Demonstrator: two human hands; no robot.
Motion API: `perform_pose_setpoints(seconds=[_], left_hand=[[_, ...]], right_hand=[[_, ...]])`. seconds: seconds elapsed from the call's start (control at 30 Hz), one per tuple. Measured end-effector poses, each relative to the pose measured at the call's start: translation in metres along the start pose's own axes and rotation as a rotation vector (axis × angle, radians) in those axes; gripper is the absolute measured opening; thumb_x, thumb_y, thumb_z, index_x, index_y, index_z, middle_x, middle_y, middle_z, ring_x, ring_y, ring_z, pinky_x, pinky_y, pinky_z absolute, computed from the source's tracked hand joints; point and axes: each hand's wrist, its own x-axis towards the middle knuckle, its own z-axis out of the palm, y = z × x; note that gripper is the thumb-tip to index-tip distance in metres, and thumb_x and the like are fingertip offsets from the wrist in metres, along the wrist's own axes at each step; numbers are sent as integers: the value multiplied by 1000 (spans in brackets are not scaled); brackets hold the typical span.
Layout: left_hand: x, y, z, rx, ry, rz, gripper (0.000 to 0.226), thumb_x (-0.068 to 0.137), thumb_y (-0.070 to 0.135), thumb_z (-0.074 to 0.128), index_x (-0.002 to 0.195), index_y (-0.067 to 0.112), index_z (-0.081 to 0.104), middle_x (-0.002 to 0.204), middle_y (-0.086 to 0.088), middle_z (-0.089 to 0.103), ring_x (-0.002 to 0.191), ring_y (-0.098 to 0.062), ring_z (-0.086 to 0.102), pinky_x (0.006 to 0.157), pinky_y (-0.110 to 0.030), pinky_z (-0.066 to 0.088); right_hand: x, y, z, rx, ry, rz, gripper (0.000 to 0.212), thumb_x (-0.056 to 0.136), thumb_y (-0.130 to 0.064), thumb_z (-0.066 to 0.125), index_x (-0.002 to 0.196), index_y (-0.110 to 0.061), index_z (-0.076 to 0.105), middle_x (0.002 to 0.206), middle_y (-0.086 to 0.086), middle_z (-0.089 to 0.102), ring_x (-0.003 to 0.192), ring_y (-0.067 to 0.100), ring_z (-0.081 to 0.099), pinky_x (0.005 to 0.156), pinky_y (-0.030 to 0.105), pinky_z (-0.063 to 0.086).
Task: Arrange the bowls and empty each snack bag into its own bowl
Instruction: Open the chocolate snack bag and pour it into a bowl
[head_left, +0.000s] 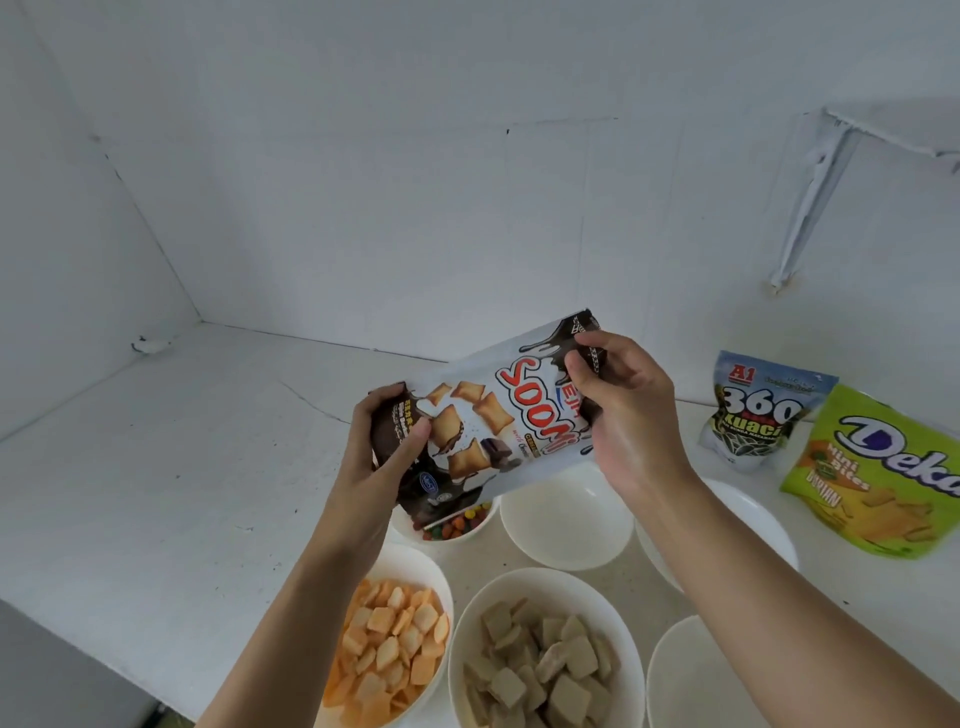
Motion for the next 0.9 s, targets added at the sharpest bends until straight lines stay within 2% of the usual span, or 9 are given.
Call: perform_pose_setpoints(seconds=[0.1,0.23,0.4,0.5,0.7,0.9], left_hand=[[6,19,7,-58,36,83,42,89,28,65,129,32,53,130,-5,63,105,-33,73,80,-52,61],[17,51,6,37,99,178,33,91,27,66,123,31,56,122,0,67,100,-29,75,64,-49,63],[32,78,-1,332,78,290,32,88,38,69,119,40,60,130,-5,58,107,-33,70,67,-49,64],[38,77,-1,418,42,297,35,85,43,70,119,43,60,132,-5,56,115,-37,65,68,-49,65],[39,52,-1,469,18,258,36,82,45,70,117,43,61,132,-3,55,117,-32,63,66,-45,65],[40,32,-1,540,14,258,41,81,45,69,120,37,61,129,6,51,115,-20,59,65,-27,64]], right_hand=[[4,-7,1,33,-4,-21,19,91,4,65,105,-8,68,106,10,75,98,24,73,75,34,59],[5,-9,-5,-138,-1,-39,17,89,0,71,104,-6,67,106,9,77,96,22,75,74,29,58],[7,-3,-16,-412,1,-70,14,84,-11,79,92,-18,69,105,1,78,101,20,73,84,38,59],[6,6,-23,-428,17,-20,15,84,-11,80,91,-19,69,106,1,78,104,22,72,90,42,59],[-4,26,-38,-308,-32,102,18,88,3,71,100,-10,65,105,9,77,102,26,73,84,39,60],[-10,48,-46,-345,-10,176,18,90,5,68,98,-10,65,97,8,78,93,25,76,71,29,59]])
